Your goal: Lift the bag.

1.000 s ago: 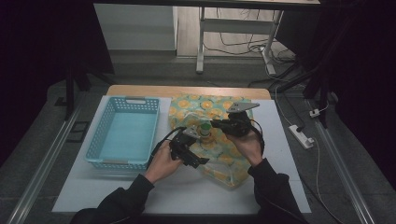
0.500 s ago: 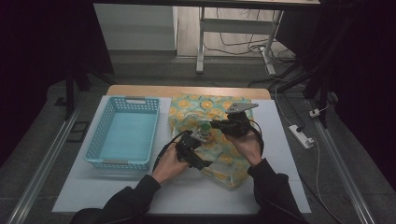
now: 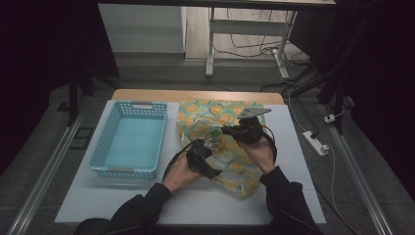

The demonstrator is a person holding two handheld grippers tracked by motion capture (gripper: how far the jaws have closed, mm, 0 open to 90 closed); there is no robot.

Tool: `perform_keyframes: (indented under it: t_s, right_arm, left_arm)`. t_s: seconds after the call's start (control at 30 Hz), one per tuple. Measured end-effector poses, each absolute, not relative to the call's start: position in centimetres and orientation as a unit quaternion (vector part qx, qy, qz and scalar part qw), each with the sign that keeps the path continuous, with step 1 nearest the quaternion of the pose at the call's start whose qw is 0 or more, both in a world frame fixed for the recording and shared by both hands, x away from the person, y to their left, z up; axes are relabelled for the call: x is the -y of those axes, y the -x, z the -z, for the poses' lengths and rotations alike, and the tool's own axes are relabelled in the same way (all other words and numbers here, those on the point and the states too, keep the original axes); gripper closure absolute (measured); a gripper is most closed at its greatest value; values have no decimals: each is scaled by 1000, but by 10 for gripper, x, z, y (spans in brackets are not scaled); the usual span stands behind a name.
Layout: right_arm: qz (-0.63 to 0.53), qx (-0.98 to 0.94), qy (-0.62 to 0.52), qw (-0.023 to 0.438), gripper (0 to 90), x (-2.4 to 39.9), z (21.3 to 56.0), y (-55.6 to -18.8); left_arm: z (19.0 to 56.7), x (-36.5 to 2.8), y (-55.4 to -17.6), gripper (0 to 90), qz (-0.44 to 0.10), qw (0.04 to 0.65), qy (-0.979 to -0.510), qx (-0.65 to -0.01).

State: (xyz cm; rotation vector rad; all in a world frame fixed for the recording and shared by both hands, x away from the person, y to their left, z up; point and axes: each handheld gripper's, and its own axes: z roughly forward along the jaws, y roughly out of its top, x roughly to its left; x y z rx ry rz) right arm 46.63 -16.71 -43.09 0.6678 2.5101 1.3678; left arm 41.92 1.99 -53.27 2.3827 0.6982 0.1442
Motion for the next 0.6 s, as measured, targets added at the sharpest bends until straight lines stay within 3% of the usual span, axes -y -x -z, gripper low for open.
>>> perform_keyframes:
  t_s: [0.3, 0.6]
  right_arm:
    - [-464, -851, -226, 103, 899, 167, 430, -466]
    - [-466, -849, -227, 103, 899, 168, 429, -466]
  left_arm:
    - [534, -18, -418, 50, -69, 311, -913, -255]
    - [527, -24, -417, 513, -59, 319, -914, -242]
